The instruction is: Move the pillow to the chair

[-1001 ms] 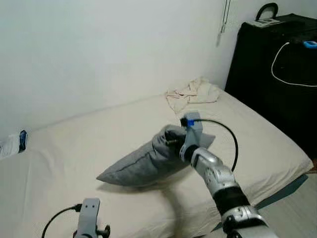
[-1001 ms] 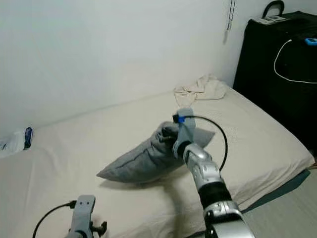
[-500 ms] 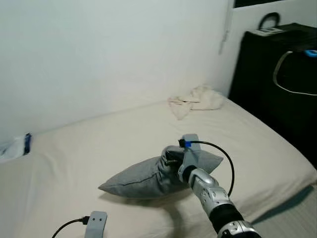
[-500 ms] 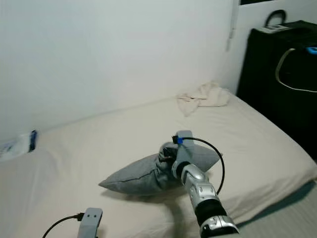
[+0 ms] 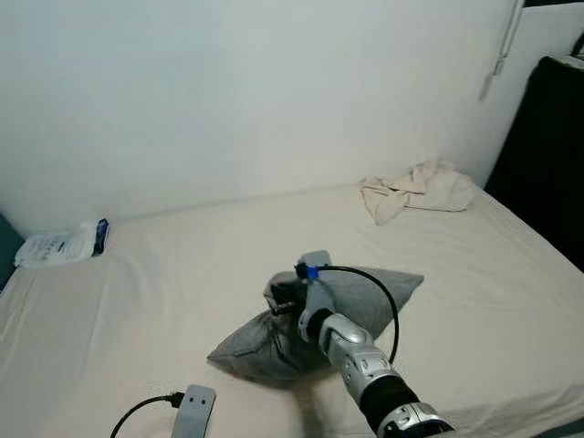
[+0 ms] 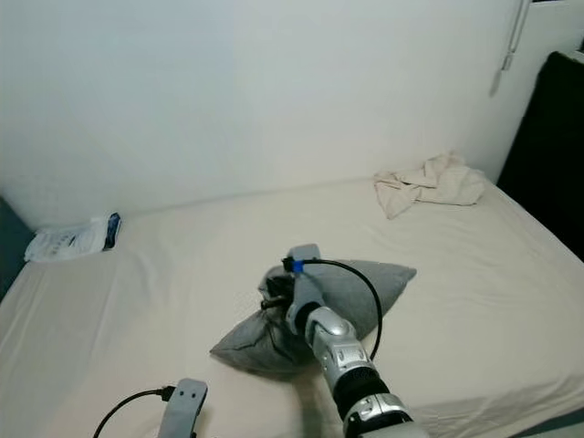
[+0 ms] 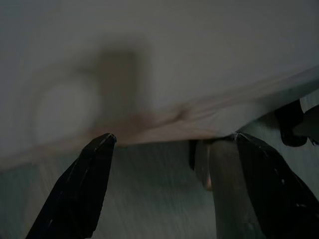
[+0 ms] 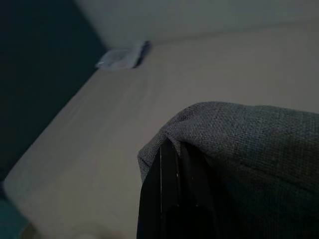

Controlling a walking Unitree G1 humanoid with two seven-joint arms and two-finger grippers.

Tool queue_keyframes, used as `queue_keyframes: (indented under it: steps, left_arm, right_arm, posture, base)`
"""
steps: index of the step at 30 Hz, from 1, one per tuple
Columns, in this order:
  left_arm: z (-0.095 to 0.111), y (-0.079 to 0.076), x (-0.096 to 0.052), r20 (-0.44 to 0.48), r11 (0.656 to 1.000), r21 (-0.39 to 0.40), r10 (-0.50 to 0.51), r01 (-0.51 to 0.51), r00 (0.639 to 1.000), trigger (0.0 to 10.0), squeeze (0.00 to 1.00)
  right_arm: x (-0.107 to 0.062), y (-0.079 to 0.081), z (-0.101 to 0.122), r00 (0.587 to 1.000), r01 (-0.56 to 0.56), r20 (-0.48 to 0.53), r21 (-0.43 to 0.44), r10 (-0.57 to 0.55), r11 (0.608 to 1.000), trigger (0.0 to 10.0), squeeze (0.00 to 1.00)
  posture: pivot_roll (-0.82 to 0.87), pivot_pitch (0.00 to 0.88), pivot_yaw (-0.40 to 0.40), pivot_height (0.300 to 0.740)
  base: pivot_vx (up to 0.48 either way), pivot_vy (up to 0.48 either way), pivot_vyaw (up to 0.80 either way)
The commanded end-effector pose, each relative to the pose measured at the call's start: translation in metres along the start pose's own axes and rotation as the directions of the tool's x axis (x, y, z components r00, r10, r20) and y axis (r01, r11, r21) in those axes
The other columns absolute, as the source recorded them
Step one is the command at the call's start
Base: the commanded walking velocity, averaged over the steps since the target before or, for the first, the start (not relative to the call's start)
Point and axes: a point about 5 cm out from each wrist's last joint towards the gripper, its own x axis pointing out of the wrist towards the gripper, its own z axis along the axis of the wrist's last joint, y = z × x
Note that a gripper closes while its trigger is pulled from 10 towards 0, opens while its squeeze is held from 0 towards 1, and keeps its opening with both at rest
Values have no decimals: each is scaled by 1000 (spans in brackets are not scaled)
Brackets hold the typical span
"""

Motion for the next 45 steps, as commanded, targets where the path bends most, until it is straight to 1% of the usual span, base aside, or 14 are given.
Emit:
queue_keyframes:
  steps: [1,6,7,11,23,27,28,30,31,34,35,37,40,45]
  left_arm:
    - [-13,5,-3,-36,999,-31,17,-18,999,10000,0]
    - [-22,4,-5,-60,997,-82,12,-17,998,10000,0]
    - [-24,3,-5,-64,997,-77,6,-11,998,10000,0]
    - [-20,0,-4,-56,996,-93,5,-10,998,10000,0]
    - [-17,-2,-3,-58,998,-63,-6,2,998,10000,0]
    - [-18,-2,-3,-67,999,-46,-11,8,998,10000,0]
    - [-19,-2,-3,-70,999,-45,-11,8,997,10000,0]
    - [-19,-2,-3,-73,999,-43,-11,8,997,10000,0]
    - [-19,-2,-3,-73,999,-43,-11,8,997,10000,0]
    - [-20,-2,-3,-78,999,-43,-8,5,997,10000,0]
    - [-20,-2,-3,-78,999,-43,-8,5,997,10000,0]
    - [-21,-1,-3,-86,999,-46,0,-4,996,10000,0]
    - [-21,-1,-4,-86,999,-54,3,-8,996,10000,0]
    - [-23,-2,-4,-90,998,-68,9,-15,996,10000,0]
  right_arm:
    - [-1,5,-19,996,-10,-84,21,12,1000,10000,0]
    - [0,7,-18,996,-26,-84,8,27,1000,10000,0]
    - [0,7,-18,996,-31,-86,1,31,1000,10000,0]
    - [-2,3,-21,995,-28,-94,-11,27,1000,10000,0]
    - [-4,-1,-21,996,-19,-88,-20,18,1000,10000,0]
    - [-4,-1,-13,999,-34,-29,-33,33,999,10000,0]
    - [-2,3,2,996,-69,59,-28,71,997,10000,0]
    - [0,7,15,986,-102,132,-21,104,995,10000,0]
    - [0,7,15,986,-102,132,-21,104,995,10000,0]
    - [4,16,37,962,-166,216,-35,169,986,10000,0]
    - [4,16,37,962,-166,216,-35,169,986,10000,0]
    - [7,33,57,925,-251,272,-88,266,964,10000,0]
    - [9,40,59,914,-288,266,-106,306,952,10000,0]
    - [11,45,45,919,-326,183,-144,349,934,10000,0]
  posture:
    - [-83,62,21,740]
    - [-87,60,10,740]
    - [-89,61,9,740]
    - [-102,63,7,740]
    - [-132,65,18,740]
    - [-141,67,22,740]
    - [-146,68,25,740]
    - [-146,68,25,740]
    - [-146,68,25,740]
    - [-147,65,26,740]
    - [-147,65,26,740]
    - [-146,61,22,740]
    - [-148,59,17,740]
    - [-149,53,3,740]
  base:
    - [0,0,775]
    - [0,-112,775]
    - [0,-465,775]
    - [0,-264,775]
    - [0,0,775]
    - [0,0,775]
    - [0,0,775]
    - [0,0,772]
    - [0,0,769]
    - [0,0,769]
    - [0,0,769]
    - [0,0,769]
    - [0,0,769]
    - [0,0,769]
